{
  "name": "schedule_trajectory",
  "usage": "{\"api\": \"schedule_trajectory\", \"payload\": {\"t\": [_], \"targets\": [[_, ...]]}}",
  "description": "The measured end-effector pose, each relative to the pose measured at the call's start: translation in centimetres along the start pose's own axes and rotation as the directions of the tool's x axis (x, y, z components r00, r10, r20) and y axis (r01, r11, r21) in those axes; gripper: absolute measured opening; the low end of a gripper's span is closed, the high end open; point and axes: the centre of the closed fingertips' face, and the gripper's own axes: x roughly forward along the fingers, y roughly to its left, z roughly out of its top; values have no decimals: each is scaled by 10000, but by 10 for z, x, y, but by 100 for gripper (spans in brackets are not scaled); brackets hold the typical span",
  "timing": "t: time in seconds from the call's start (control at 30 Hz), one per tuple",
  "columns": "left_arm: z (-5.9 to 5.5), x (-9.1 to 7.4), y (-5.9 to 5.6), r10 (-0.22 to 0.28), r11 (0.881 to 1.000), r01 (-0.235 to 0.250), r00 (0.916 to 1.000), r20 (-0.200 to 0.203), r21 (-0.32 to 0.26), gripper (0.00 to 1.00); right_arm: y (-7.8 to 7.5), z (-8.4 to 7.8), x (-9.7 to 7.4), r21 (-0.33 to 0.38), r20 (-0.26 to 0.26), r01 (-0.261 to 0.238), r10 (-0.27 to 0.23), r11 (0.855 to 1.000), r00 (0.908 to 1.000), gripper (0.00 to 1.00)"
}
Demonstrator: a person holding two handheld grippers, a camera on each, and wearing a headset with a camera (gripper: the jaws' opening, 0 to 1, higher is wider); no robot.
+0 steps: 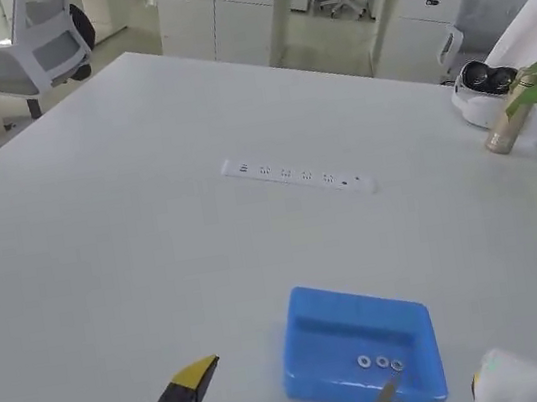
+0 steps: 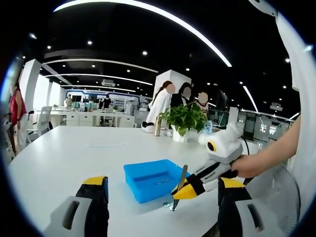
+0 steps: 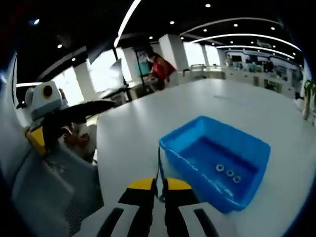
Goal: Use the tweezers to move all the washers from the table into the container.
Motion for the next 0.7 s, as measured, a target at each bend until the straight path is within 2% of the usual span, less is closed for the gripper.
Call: {"api": "schedule_trajectory", "payload": {"t": [0.07, 0.13, 0.17, 0.23, 0.33, 0.47, 0.53, 0.57, 0.63, 0.7], "targets": [[0, 0, 0, 10, 10000, -10, 10000, -16, 9, 94, 9, -2, 2, -854, -197, -103, 87, 9963, 9998, 4], [-1, 0, 1, 33, 10000, -33, 10000, -39, 26, 93, 15, -5, 4, -1380, -370, -255, 206, 9901, 9991, 4], [-1, 0, 1, 21, 10000, -21, 10000, -39, 17, 93, 15, -4, 5, -1592, -373, -169, 111, 9871, 9992, 4], [-1, 0, 0, 19, 10000, -19, 10000, -62, 28, 93, 18, -5, 6, -1701, -450, -126, 50, 9853, 9990, 4], [-2, 0, 1, 59, 10000, -58, 9999, -118, 77, 92, 15, -5, 5, -2062, -553, 6, -123, 9785, 9984, 3], [-1, 0, 1, 43, 10000, -43, 10000, -42, 29, 92, 16, -5, 4, -2031, -556, -2, -114, 9792, 9984, 3], [-1, 0, 1, 29, 10000, -29, 10000, -30, 32, 92, 12, -5, 3, -1815, -488, 72, -163, 9834, 9987, 3], [-1, 0, 1, 24, 10000, -24, 10000, -41, 33, 92, 9, -5, 3, -1332, -371, 160, -212, 9910, 9991, 3], [-2, 0, 1, 37, 10000, -37, 10000, -93, 56, 91, 2, -4, 2, 68, -104, 434, -433, 9990, 9990, 3], [-2, 0, 1, 32, 10000, -31, 9999, -111, 60, 91, -8, -5, 0, 1718, 330, 513, -578, 9838, 9978, 3]]}}
